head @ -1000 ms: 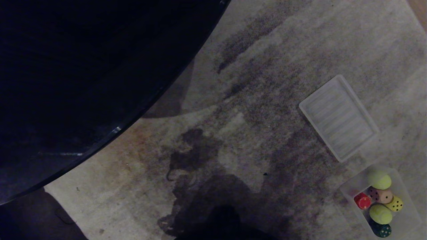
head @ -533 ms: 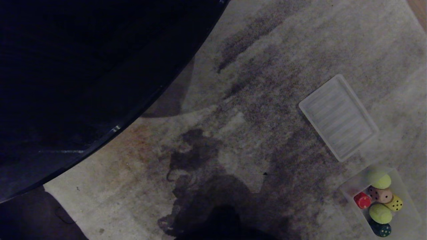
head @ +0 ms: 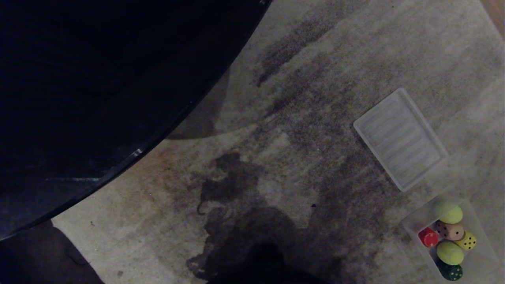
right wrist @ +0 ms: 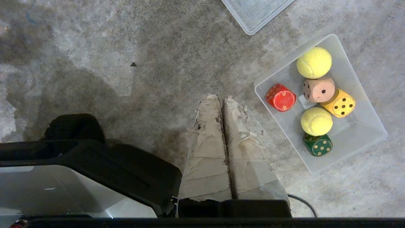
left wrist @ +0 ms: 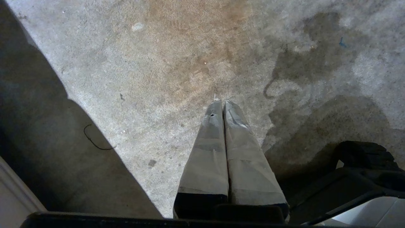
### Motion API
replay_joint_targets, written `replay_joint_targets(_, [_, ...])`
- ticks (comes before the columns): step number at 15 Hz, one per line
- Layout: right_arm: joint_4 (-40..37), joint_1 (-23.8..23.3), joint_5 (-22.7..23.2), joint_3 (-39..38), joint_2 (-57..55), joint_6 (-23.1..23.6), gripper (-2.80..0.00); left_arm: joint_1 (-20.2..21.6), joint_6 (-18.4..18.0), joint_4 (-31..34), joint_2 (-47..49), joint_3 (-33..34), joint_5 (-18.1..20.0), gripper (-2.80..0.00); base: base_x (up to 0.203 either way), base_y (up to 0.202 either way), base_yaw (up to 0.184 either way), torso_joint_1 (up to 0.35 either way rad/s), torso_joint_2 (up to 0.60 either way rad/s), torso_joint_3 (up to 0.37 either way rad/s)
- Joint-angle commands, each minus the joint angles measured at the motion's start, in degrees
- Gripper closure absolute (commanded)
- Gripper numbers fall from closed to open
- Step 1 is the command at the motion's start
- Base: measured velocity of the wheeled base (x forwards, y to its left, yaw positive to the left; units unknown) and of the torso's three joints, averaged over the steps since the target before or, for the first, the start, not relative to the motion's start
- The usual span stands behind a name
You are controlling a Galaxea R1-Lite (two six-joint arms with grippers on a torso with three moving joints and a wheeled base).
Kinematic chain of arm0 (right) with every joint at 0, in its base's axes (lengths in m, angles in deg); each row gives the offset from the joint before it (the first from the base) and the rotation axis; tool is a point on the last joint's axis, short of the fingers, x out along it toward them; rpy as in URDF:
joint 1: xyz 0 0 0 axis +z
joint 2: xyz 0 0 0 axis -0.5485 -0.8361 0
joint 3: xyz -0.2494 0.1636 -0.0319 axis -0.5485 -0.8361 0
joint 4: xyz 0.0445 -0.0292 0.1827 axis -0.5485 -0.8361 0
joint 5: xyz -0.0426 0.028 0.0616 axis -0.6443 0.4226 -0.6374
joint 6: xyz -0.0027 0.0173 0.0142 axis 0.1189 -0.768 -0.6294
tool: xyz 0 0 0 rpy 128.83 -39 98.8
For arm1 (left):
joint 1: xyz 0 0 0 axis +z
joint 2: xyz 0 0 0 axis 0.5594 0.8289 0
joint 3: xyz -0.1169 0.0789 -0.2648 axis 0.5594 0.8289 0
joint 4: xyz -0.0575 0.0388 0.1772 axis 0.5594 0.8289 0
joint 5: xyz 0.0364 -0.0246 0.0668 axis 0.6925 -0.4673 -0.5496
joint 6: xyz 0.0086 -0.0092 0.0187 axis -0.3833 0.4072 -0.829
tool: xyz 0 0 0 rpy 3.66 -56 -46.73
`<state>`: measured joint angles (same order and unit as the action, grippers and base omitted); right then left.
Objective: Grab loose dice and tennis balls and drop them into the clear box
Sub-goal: Close the lid
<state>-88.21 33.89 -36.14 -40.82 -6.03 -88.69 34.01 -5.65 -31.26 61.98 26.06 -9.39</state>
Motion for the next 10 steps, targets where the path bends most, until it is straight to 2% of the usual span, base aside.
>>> replay_joint_targets(1, [-0.1, 0.1, -0.1, 0.1, -0.1, -0.3, 0.0, 0.0, 0.0, 0.0, 0.0, 0.1, -0.1, 0.0, 0.0, 0.0, 0.0, 0.0, 0.0, 0.0])
replay_joint_targets(4, [-0.5, -0.3, -0.3, 2.4, -3.5, -0.3, 0.0, 0.0, 0.1, 0.0, 0.1, 0.1, -0.1, 0.0, 0.0, 0.0, 0.0, 0.0, 0.0, 0.0])
replay_joint_targets(6, [-0.4, -0.4, -1.2, 6.3, -12.2, -1.8, 0.0, 0.0, 0.0, 0.0, 0.1, 0.1, -0.1, 0.0, 0.0, 0.0, 0.0, 0.0, 0.0, 0.0])
replay_joint_targets(10, [1.5, -0.7, -4.8, 15.9, -38.3, -12.5, 0.0, 0.0, 0.0, 0.0, 0.1, 0.1, -0.1, 0.0, 0.0, 0.0, 0.0, 0.0, 0.0, 0.0])
